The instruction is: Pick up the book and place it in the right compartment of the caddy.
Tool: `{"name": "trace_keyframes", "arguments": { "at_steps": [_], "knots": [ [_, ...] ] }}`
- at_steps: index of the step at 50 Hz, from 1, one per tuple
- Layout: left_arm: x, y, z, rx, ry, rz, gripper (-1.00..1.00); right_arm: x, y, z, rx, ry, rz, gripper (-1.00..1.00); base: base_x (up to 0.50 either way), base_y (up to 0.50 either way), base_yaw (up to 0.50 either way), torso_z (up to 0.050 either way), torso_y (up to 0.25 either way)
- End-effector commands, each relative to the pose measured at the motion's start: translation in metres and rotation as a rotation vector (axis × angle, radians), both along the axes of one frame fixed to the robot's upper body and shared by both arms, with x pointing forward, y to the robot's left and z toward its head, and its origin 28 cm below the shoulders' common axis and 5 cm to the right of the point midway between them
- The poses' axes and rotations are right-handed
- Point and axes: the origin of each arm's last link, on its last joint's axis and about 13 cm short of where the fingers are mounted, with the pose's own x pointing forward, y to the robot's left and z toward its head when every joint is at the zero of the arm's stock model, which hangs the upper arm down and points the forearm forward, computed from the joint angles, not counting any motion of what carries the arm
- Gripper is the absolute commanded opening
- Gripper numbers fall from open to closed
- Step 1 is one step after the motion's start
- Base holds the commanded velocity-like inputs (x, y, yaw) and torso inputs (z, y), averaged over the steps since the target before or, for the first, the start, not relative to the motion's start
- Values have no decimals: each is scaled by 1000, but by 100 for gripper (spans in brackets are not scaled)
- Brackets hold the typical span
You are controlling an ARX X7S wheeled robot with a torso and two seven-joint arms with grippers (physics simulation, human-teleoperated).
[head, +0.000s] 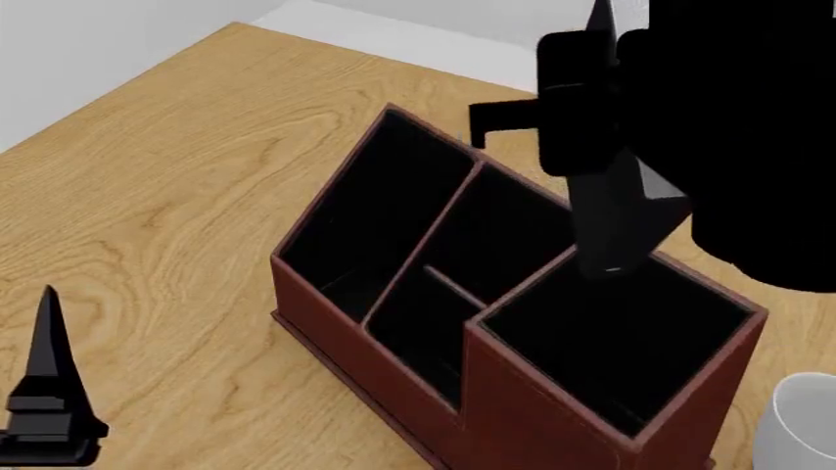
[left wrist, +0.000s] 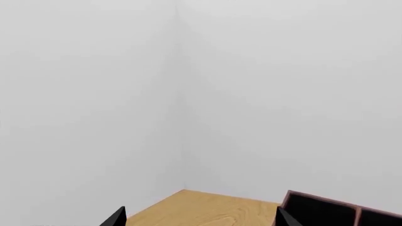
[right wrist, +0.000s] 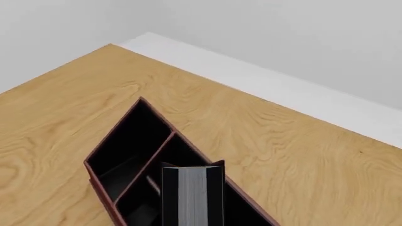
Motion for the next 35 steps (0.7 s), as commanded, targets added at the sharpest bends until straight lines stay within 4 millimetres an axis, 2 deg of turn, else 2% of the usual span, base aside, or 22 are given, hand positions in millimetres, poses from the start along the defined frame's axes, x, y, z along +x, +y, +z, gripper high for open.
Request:
{"name": "trace_keyframes", "arguments": {
  "at_steps": [1, 12, 35],
  "knots": [
    [-2, 3, 3, -14, -4, 4, 100, 10, 4, -1, -25, 15, -79, -100, 0, 0, 0, 0, 0],
    [-2, 5, 3, -26, -7, 9, 100, 21, 6, -22, -25, 64, -93, -100, 0, 0, 0, 0, 1],
    [-4, 5, 5, -31, -10, 10, 100, 23, 6, -37, -11, 96, -119, -100, 0, 0, 0, 0, 1]
  ]
}}
